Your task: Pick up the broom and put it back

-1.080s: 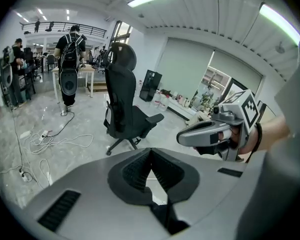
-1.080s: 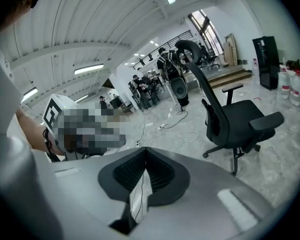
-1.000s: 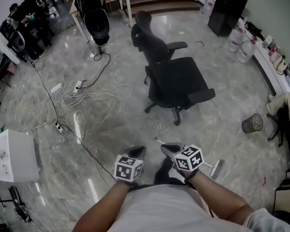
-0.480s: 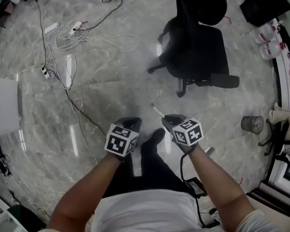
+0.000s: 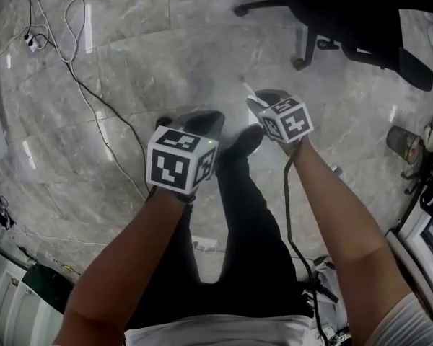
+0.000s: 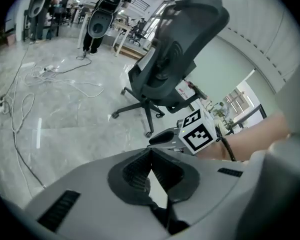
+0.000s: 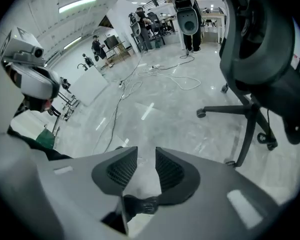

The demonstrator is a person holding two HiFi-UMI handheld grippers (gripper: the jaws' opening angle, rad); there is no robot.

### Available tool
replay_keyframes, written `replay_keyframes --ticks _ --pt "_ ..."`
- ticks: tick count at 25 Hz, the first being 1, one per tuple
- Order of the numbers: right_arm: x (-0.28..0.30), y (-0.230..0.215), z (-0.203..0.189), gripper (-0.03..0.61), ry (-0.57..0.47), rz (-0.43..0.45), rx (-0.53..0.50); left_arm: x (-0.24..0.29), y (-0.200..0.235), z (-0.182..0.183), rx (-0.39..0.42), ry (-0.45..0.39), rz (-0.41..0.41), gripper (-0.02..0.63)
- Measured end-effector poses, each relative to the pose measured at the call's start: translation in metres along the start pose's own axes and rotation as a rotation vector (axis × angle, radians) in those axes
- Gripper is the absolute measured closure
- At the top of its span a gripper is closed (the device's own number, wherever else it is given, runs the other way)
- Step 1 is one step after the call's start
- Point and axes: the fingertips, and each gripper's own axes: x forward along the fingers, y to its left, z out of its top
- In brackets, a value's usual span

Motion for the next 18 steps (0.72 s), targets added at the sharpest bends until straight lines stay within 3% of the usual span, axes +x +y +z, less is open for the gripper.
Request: replay_keyframes --ticks 7,12,18 --pt "0.157 -0.072 -0.089 0.462 0.105 -0.035 0.087 0.098 0.087 -0.070 -0.030 0.088 0.008 0.606" --pt "0.238 -0.110 -0.137 0.462 0.174 -0.053 0.047 0.165 0.129 -0.108 0.028 0.153 -0.006 0.606" --pt "0.309 -0.160 -0.166 0.462 0.225 -0.113 -0.010 0.234 0.165 -0.125 0.054 0.170 -0.013 0.606"
